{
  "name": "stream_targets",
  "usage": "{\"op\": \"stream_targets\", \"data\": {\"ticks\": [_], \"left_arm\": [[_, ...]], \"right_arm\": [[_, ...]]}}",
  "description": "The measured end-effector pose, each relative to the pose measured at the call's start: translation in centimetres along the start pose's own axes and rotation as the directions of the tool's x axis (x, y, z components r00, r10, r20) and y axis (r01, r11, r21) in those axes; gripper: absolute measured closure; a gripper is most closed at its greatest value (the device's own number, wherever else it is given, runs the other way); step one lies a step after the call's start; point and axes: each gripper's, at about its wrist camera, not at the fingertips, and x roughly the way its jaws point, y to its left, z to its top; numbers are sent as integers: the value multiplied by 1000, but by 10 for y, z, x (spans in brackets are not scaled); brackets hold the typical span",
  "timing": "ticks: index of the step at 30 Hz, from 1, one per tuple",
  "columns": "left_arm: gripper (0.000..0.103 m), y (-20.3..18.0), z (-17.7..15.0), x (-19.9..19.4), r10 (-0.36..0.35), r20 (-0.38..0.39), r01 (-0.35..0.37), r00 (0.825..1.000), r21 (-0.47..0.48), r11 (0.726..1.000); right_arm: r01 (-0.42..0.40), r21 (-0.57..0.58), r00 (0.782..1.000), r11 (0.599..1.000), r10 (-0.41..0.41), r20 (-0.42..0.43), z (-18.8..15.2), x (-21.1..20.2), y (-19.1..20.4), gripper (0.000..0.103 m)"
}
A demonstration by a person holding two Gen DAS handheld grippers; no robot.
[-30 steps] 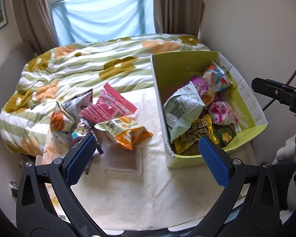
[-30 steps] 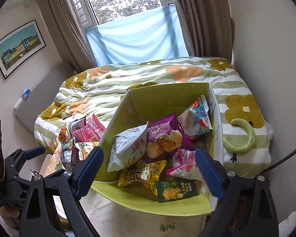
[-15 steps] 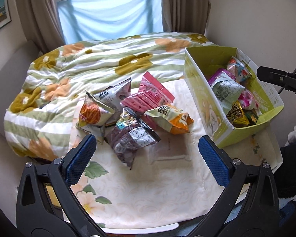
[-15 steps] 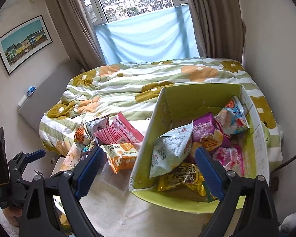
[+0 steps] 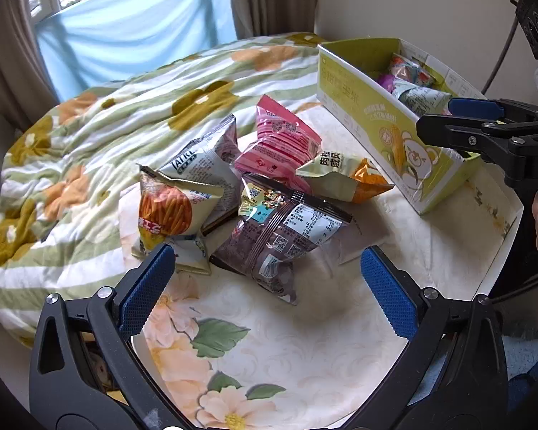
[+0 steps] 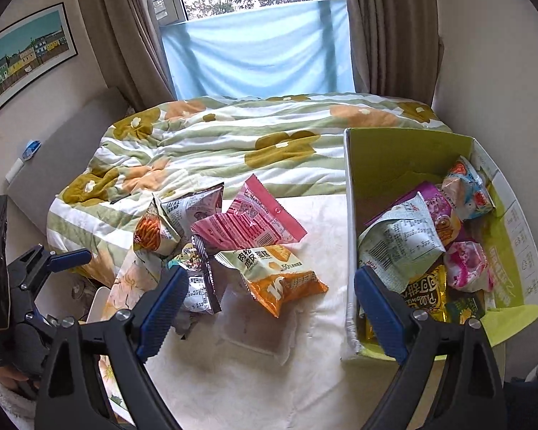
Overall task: Organize snacks
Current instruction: 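Grasp the dark brown bag with the left gripper while the right grasps the pork floss bag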
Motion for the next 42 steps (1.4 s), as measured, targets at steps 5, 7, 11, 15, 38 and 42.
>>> {"op": "stream_targets", "data": {"ticks": [5, 7, 11, 15, 38, 42], "left_arm": [[1, 13, -8, 33, -69, -23, 71, 997, 73, 995], [1, 15, -9, 46, -86, -38, 90, 996, 101, 991], [1, 17, -11, 65, -111, -52, 117, 992, 134, 984], [1, 14, -9, 86, -103, -69, 113, 992, 162, 980], [34, -16, 7, 147, -113, -191, 149, 975, 183, 972], [39, -21, 8, 149, -114, -200, 152, 973, 184, 971]], "right_arm": [[85, -82, 996, 993, -87, -14, -9, 29, 21, 11], [128, -152, 991, 980, -131, -13, -12, 40, 29, 11], [212, -304, 972, 929, -232, -32, -18, 64, 42, 11], [229, -385, 959, 894, -275, -67, -24, 89, 43, 11], [190, -507, 941, 840, -303, -149, -34, 149, 47, 28], [172, -505, 942, 846, -291, -166, -34, 154, 45, 32]]}}
